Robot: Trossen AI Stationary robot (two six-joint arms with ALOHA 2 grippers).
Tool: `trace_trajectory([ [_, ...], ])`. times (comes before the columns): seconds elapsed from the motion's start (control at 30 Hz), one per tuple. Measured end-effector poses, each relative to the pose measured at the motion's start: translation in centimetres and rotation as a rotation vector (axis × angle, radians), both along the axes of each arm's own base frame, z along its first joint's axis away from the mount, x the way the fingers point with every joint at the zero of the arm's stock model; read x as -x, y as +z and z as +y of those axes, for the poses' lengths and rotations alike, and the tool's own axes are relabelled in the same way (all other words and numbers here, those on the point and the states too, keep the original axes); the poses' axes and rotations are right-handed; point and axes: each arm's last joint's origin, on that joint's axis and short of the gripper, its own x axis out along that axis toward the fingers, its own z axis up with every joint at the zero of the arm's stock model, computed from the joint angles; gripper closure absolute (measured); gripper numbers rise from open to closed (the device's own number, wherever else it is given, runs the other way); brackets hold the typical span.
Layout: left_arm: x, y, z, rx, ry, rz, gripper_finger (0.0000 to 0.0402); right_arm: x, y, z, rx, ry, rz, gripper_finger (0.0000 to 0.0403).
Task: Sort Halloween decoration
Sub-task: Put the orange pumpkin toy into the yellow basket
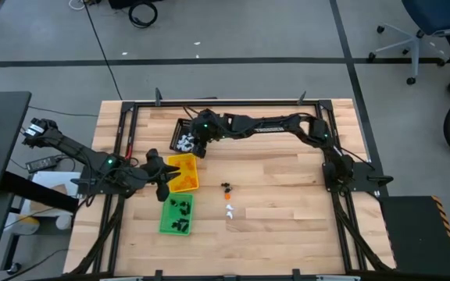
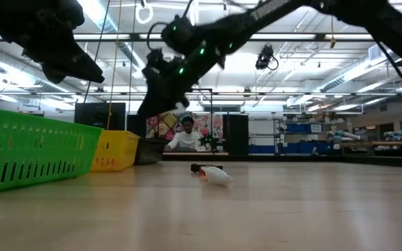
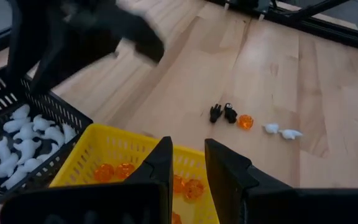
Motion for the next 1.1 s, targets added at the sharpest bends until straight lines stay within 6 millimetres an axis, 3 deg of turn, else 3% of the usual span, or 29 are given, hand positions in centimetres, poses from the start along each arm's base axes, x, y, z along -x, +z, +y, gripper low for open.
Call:
trace_trajectory([
  [0.1,0.0,0.0,0.0,-0.019,-0.009,0.007,0.0333,1.0,2.0,1.5,0.023,0.037,0.061,0.0242],
  [0.2,0.0,0.0,0.0,-0.044,-0.022,0.015,0.0325,1.7,2.7,4.6,0.036,0.103,0.142,0.0242],
  [0.4,0.0,0.0,0.0,-0.071,-0.037,0.025,0.0261,2.7,2.3,11.8,0.034,0.261,0.301,0.0242],
  [0.53,0.0,0.0,0.0,-0.084,-0.057,0.025,0.0225,3.6,1.7,15.6,0.06,0.249,0.399,0.0242],
  [0.93,-1.0,1.4,0.4,-0.19,-0.084,-0.085,0.0212,6.1,0.2,21.4,-0.001,0.242,0.585,0.0213],
  [1.1,-1.3,1.6,1.5,-0.236,-0.038,-0.086,0.0212,6.7,-1.4,21.7,-0.1,0.099,0.608,0.0216],
])
